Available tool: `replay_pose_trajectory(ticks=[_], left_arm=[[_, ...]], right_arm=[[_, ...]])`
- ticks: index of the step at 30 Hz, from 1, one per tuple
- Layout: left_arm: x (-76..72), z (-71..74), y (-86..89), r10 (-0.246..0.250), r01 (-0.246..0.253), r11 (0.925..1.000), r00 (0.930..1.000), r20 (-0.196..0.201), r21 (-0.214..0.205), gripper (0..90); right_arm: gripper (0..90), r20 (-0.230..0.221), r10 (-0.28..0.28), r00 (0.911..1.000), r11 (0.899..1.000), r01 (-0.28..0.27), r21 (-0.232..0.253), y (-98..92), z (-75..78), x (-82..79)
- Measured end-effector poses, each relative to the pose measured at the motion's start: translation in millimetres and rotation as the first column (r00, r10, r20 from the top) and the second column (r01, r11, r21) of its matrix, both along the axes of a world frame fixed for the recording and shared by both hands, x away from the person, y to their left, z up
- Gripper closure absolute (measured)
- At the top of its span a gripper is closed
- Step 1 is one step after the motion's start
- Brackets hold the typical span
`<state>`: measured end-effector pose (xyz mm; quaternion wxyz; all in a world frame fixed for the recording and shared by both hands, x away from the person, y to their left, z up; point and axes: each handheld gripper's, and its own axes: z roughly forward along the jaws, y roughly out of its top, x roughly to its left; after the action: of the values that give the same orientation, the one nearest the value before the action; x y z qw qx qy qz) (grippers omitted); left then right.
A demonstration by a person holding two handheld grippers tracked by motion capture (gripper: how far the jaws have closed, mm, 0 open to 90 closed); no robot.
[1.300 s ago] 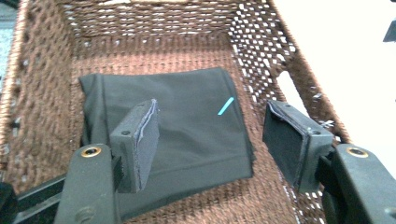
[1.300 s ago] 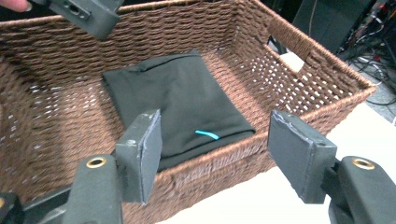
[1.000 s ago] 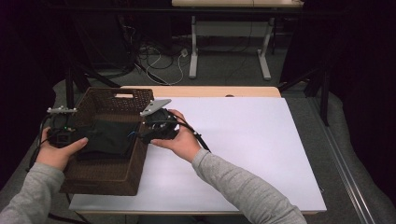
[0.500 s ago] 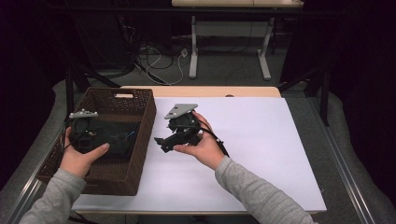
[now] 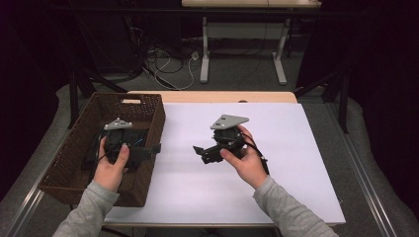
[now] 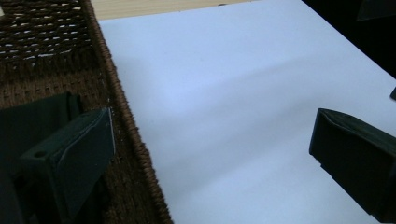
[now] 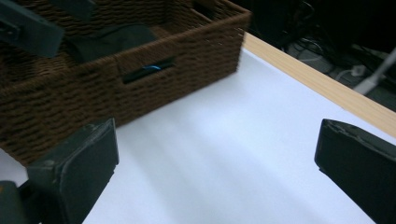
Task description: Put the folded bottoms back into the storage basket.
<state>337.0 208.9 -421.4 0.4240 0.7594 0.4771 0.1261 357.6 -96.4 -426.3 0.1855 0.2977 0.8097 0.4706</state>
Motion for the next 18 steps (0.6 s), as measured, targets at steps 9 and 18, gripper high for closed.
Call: replay_pose_trajectory(ticks=[9,18], left_arm=[[-1.7,-7.1,-24.2,-0.048,0.048,0.9988,0.9986,0.021,-0.005,0.0],[-3.6,-19.9,-44.4,-0.071,0.072,0.9973,0.9967,0.039,-0.015,0.0]], right_arm=[[0.0,0.010,-0.088,0.9961,0.996,0.088,0.001,-52.1,-8.9,-14.3],[0.0,-0.005,-0.154,0.9880,0.988,0.154,0.015,-89.9,-21.7,-28.8]])
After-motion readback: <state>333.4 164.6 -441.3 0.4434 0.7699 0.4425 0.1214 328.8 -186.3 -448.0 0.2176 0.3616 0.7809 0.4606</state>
